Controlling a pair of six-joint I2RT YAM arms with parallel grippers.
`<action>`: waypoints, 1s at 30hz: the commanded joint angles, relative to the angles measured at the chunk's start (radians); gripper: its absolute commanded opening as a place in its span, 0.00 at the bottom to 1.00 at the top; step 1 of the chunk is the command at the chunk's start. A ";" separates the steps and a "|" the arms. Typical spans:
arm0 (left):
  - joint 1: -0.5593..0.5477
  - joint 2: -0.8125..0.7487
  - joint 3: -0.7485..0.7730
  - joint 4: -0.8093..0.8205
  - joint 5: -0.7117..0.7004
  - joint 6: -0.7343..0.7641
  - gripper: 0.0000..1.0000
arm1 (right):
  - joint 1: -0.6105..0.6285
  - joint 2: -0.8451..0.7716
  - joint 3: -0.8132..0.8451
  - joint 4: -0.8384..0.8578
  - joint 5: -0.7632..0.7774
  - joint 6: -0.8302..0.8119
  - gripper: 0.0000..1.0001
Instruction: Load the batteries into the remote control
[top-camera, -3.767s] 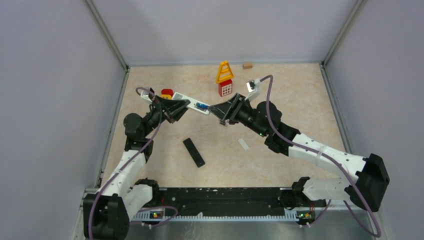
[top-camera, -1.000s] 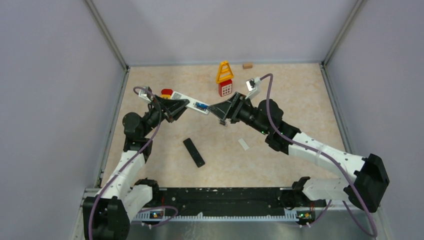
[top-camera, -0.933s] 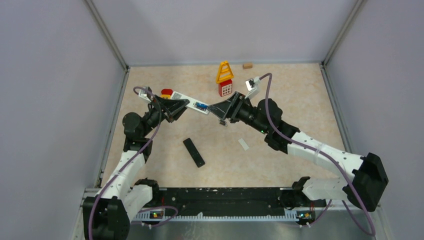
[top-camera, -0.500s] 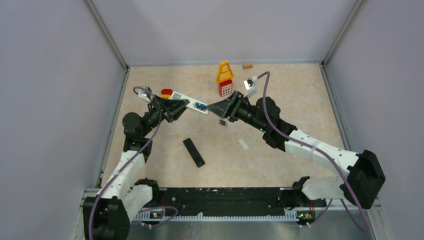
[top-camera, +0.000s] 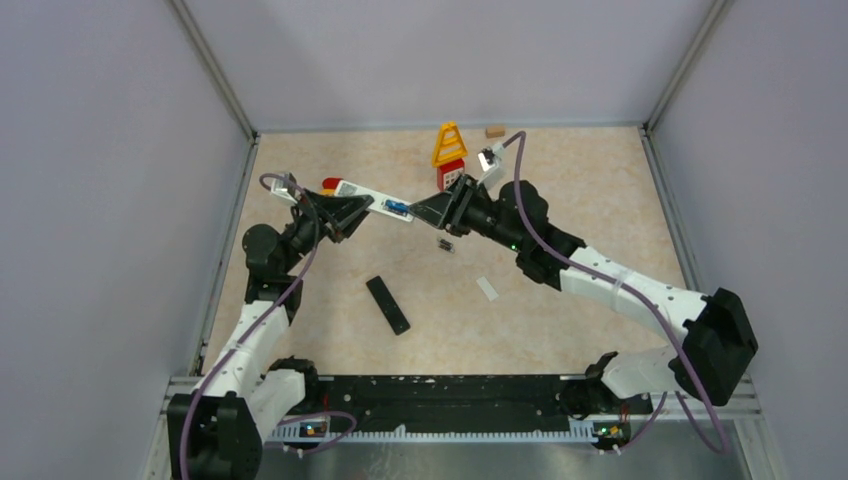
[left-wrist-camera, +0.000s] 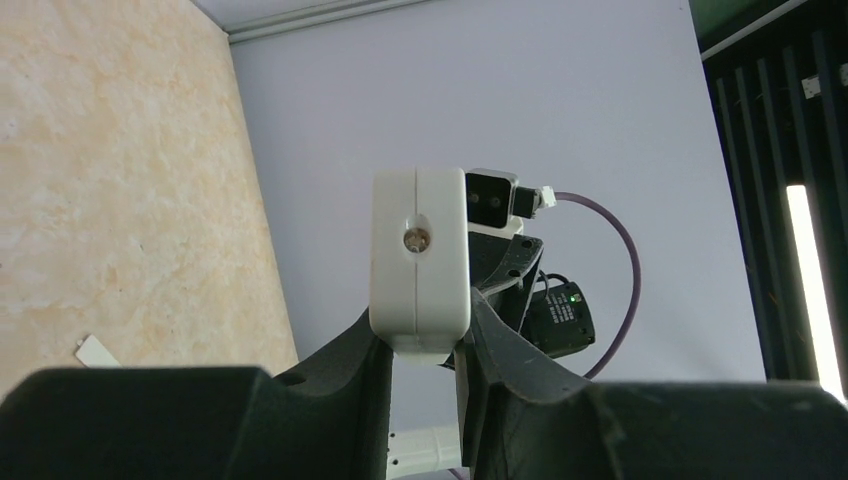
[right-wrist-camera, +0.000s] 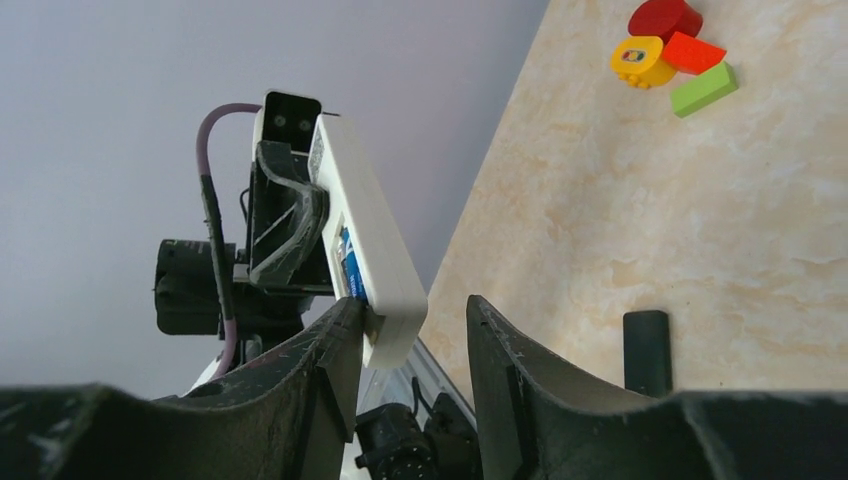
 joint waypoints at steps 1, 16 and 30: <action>-0.020 -0.022 0.065 0.154 0.101 -0.008 0.00 | -0.003 0.069 0.098 -0.194 0.056 -0.044 0.43; -0.020 -0.056 0.130 -0.136 0.047 0.431 0.00 | -0.008 0.175 0.272 -0.675 0.265 -0.302 0.51; -0.017 -0.021 0.134 -0.363 -0.046 0.674 0.00 | -0.075 -0.004 0.126 -0.573 0.103 -0.385 0.74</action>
